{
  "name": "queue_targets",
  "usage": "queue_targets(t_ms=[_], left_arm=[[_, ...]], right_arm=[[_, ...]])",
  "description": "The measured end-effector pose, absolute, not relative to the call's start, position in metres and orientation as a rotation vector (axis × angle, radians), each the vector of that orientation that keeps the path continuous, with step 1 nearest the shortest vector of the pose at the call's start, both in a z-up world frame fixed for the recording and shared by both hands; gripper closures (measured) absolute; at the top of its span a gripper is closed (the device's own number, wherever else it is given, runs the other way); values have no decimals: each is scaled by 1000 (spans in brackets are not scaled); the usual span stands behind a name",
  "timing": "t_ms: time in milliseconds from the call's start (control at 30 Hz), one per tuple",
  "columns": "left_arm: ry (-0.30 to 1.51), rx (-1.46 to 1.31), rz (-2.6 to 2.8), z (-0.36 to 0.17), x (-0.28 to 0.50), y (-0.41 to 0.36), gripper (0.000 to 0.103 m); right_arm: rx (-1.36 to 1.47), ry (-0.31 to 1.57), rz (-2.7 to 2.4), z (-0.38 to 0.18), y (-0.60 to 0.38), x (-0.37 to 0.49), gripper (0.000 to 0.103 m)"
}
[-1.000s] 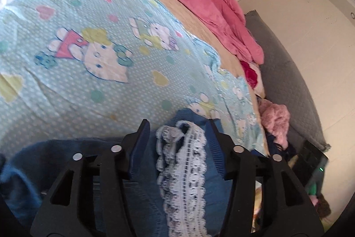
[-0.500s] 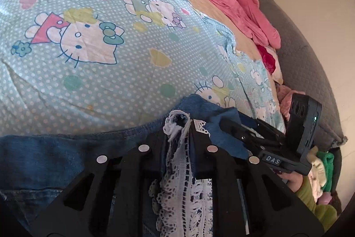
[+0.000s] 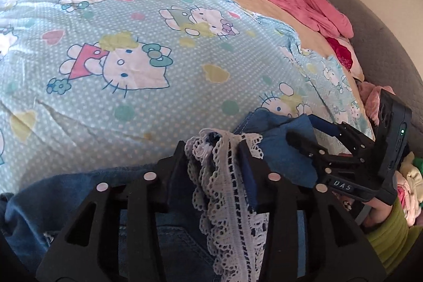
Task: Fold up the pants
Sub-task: 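Release the hems and open both grippers over the folded pants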
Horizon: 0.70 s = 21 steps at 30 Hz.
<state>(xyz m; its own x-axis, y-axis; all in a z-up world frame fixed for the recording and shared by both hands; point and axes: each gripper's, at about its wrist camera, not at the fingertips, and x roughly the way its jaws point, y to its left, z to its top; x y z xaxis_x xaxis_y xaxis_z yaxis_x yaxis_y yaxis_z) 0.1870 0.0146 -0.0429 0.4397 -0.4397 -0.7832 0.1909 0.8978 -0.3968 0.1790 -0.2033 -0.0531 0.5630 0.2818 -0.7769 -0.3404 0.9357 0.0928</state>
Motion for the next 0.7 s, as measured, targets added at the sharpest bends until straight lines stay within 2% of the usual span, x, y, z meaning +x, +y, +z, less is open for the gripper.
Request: queue_targets(t_ms=[100, 167, 200, 333, 467, 533, 700], left_arm=[[1016, -245, -377, -30, 176, 20, 60], [990, -225, -361, -20, 167, 23, 52], [978, -217, -356, -15, 163, 24, 44], [937, -191, -319, 0, 145, 27, 28], [923, -175, -280, 7, 128, 29, 25], [919, -182, -256, 11, 119, 31, 9], [896, -181, -247, 18, 101, 31, 9]], right_arm=[[-43, 881, 373, -43, -214, 169, 30], [-25, 858, 392, -34, -221, 158, 22], [-18, 849, 393, -30, -222, 154, 21], [-6, 820, 413, -18, -230, 132, 20], [12, 802, 434, -10, -234, 114, 15], [21, 787, 444, -5, -237, 104, 8], [17, 761, 465, 4, -236, 87, 8]])
